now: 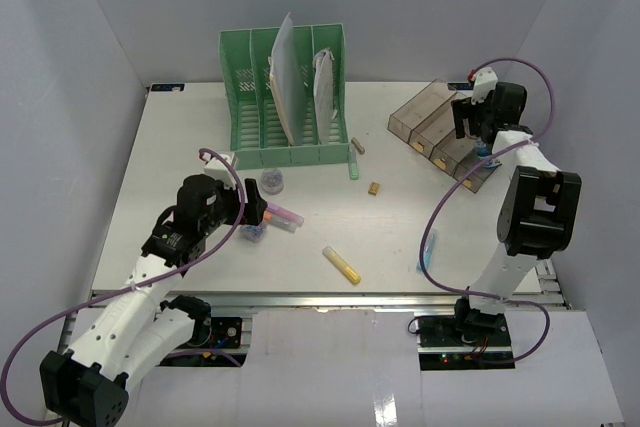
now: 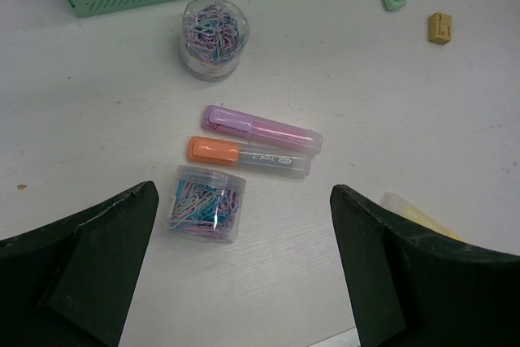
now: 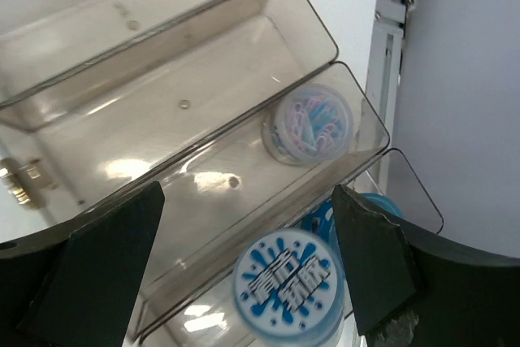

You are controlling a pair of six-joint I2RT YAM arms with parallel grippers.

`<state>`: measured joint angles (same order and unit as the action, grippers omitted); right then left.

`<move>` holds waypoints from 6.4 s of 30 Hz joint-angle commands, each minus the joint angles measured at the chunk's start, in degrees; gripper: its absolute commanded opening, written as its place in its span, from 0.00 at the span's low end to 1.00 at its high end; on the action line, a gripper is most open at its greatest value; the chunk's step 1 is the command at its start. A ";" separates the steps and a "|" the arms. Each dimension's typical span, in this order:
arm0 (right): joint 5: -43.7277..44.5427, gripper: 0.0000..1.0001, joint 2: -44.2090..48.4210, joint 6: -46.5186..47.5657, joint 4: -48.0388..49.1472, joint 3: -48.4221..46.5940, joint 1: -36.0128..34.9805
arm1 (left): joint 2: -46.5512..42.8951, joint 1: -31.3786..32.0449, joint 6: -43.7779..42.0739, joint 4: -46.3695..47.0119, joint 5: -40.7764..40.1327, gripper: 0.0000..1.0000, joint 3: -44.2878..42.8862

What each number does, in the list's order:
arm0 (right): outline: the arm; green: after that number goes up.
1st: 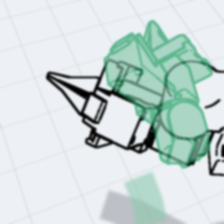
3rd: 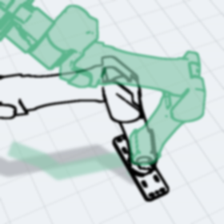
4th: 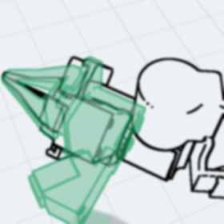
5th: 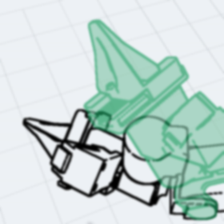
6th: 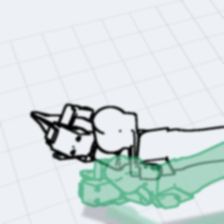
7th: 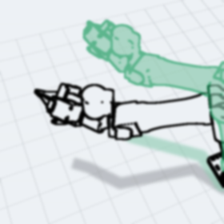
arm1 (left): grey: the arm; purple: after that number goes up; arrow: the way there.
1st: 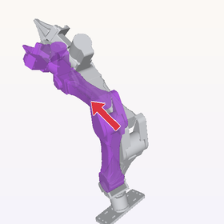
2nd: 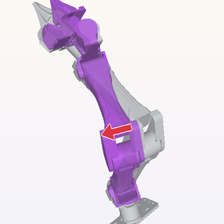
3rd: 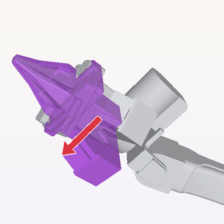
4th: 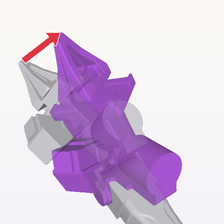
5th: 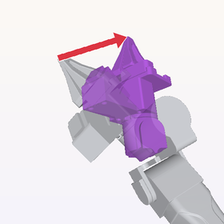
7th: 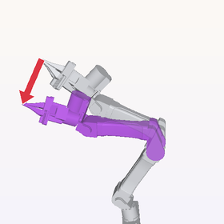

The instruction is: Organize the desk

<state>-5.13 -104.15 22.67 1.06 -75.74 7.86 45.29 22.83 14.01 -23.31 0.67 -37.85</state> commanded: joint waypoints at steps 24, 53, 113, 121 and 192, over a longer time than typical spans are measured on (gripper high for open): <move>-33.85 0.90 34.28 11.16 -16.61 22.79 -11.24 | -5.11 -0.24 22.24 -6.68 2.62 0.96 -1.08; -35.83 0.90 45.11 6.69 -15.12 31.54 -17.18 | 25.24 -0.15 43.16 -21.36 -5.27 0.94 -11.19; -30.20 0.90 35.12 29.47 -5.02 24.54 -45.05 | 28.60 1.42 23.35 47.14 68.51 0.00 1.39; -28.62 0.90 32.25 32.52 -8.70 21.78 -51.10 | 31.09 1.60 21.68 44.76 67.19 0.00 -0.13; 10.63 0.26 6.66 -17.05 24.94 13.29 -4.53 | 4.12 0.88 -6.35 12.29 26.26 0.98 -3.07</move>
<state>1.00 -94.92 6.56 18.34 -58.15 2.21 49.33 23.75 8.77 -10.39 28.36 -40.88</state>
